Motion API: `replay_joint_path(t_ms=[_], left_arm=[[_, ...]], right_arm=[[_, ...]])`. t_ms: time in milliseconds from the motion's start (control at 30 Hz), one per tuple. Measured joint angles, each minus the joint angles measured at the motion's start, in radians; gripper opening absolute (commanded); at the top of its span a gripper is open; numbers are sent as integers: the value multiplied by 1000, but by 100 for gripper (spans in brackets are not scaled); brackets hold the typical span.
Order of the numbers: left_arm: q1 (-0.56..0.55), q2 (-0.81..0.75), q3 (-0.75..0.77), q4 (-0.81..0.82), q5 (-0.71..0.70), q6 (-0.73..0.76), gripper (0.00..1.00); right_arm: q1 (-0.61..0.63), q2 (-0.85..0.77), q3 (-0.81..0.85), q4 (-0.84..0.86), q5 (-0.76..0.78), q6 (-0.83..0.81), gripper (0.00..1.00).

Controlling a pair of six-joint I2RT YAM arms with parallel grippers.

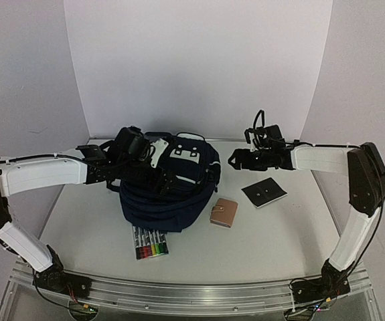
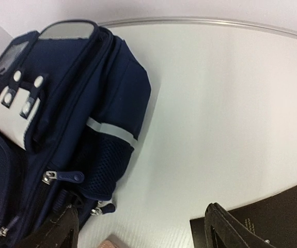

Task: Pack the student bag
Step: Zip the student bag at the center of the board, then adjust the student bag at the center of the board.

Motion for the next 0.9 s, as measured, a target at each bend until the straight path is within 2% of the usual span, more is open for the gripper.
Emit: replay_joint_path(t_ms=[100,233,300,400,467,633,667,767,833,867,900], left_arm=[[85,-41,25,-28,53,-143,86],[208,-77,35,-95,115,-314,88],[264,-90,21,-125,137,-390,90],[321,-123,-34,-163,152,-477,92],[352,-152,-78,-189,156,-523,93],[390,-167,-147,-213,186,-588,93],[390,-159,-155,-207,199,-595,93],[392,-112,-169,-163,244,-613,85],[396,-61,-172,-120,280,-621,77],[401,-32,-173,-96,299,-629,73],[407,0,-173,-68,317,-639,68]], right_arm=[[2,7,49,-7,-19,2,93],[1,85,173,-6,-61,17,91],[-2,147,235,-3,-84,32,87],[-9,248,307,1,-120,54,68],[-12,311,338,-5,-144,65,61],[-14,414,379,-23,-187,92,58],[-15,425,385,-24,-196,94,54],[-15,441,397,-25,-233,99,32],[-15,445,406,-23,-262,96,15],[-15,446,411,-22,-273,93,3],[-15,446,414,-20,-283,96,1]])
